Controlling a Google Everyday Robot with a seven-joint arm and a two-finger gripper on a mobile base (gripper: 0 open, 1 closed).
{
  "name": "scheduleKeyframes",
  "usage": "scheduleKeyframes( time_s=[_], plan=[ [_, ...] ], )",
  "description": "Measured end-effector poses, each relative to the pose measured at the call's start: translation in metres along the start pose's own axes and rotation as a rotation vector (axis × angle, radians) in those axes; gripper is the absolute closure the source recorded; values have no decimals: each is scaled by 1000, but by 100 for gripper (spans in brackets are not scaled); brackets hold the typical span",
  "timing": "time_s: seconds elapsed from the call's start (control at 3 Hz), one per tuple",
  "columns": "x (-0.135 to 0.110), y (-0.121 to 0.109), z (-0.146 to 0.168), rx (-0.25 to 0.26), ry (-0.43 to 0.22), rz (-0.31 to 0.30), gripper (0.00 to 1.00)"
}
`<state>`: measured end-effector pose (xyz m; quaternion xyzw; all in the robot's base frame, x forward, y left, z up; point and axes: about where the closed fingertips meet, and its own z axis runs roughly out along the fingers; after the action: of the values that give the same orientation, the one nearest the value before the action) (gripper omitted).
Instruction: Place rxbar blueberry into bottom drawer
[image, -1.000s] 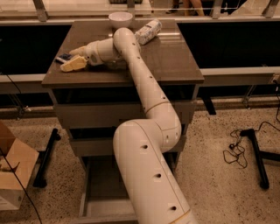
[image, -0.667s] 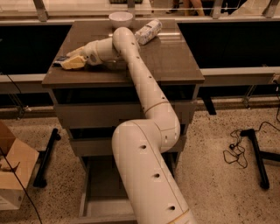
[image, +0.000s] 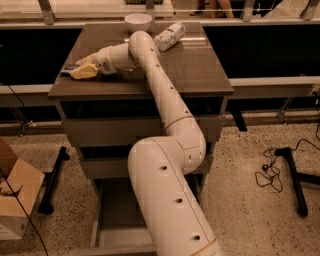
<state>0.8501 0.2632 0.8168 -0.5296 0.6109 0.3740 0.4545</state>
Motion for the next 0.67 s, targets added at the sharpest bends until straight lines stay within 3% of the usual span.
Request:
scheduleKeyframes(
  time_s=[0.67],
  plan=[
    [0,0,0,0,0,0,100]
  ],
)
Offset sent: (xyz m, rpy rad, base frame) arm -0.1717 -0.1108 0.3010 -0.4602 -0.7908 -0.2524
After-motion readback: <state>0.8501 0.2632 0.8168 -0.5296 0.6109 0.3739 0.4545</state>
